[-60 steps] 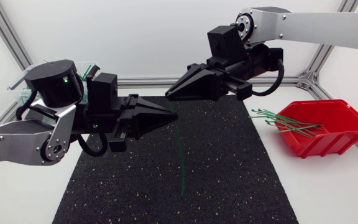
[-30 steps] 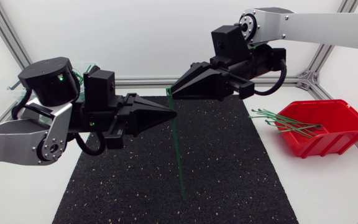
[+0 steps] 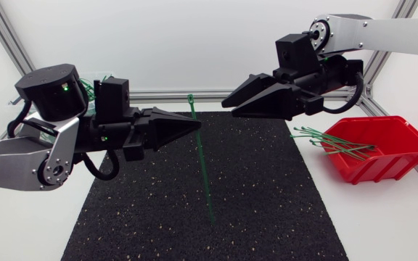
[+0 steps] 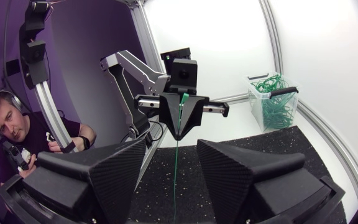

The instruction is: Take a green cable tie from the red box, thread the tail through the head to close it, then place it in the transparent bin on the left.

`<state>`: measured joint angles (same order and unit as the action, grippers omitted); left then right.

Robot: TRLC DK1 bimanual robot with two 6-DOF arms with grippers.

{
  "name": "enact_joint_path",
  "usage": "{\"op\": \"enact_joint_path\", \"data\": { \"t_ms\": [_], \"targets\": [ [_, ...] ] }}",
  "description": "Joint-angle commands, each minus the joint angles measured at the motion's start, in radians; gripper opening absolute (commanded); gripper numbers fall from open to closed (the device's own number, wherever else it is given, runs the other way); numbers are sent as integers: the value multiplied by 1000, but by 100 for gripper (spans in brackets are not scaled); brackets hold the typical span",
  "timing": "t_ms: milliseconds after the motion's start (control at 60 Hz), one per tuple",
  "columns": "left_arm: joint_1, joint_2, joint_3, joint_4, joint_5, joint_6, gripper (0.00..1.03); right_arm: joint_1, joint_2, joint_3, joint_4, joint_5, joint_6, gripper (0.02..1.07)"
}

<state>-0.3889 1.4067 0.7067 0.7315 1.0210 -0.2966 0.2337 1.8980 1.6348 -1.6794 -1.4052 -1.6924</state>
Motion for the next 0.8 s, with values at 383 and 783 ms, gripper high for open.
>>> {"op": "enact_joint_path", "data": {
  "t_ms": [383,783],
  "targets": [
    [-30,-3,62,-47,-47,31,4,-70,52,-18,-89,84,-18,66],
    [-74,-8,60,-127,-56,177,4,-79,95,-16,103,193,-10,66]
  ]
}}
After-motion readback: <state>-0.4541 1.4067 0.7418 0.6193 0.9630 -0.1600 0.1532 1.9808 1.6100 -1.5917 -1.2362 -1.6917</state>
